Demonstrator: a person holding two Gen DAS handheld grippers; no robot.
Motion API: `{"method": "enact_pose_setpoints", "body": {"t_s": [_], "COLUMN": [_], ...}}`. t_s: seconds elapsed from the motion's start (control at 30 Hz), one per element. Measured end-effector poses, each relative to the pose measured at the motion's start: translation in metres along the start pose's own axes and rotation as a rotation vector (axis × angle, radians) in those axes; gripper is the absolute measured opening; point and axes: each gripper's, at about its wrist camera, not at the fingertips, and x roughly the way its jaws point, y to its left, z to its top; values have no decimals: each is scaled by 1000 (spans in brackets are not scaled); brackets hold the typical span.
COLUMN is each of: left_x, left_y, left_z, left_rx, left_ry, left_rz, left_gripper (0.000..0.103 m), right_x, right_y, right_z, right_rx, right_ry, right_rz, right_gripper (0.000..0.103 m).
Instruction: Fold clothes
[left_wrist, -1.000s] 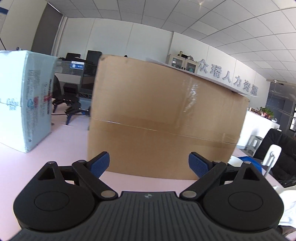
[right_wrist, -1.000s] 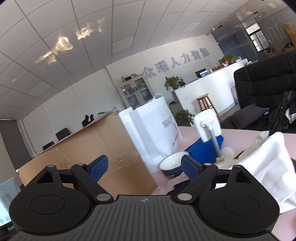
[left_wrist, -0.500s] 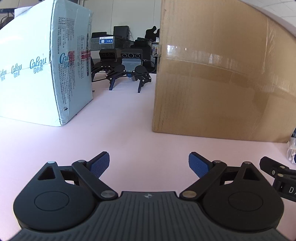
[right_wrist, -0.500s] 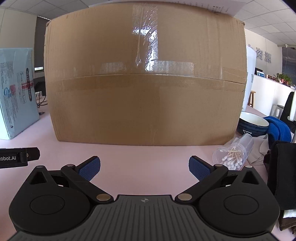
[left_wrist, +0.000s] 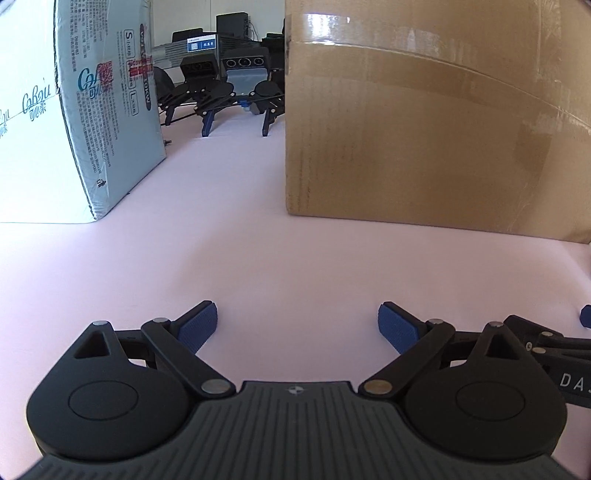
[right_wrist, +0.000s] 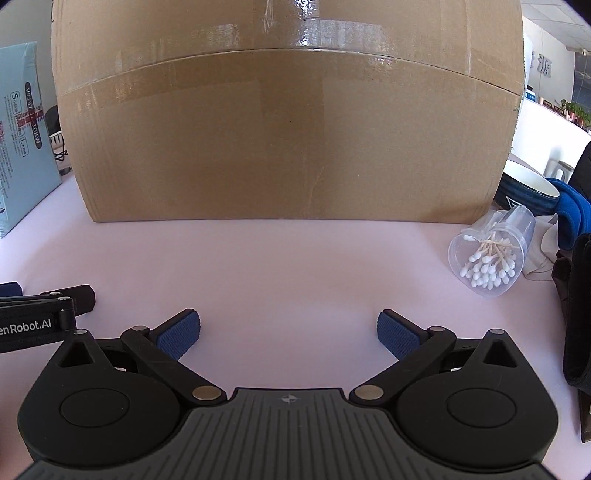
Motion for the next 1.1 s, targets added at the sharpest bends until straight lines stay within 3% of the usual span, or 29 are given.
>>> {"method": "enact_pose_setpoints", "body": {"t_s": [0.07,0.67,1.1], "left_x": [0,0,2], "left_y": [-1,2,2], "left_z": [-1,0,0], "left_rx": [6,-14,-16], "left_ry": [2,11,10], "left_rz": [14,15,14], "left_gripper": [103,103,103], "right_x": [0,-16,-1], "right_y": [-2,8,5], "right_z": [0,7,-8], "right_rx": [0,-2,0], "right_ry": [0,5,5], "right_rz": [-1,1,2], "right_gripper": [103,103,103]}}
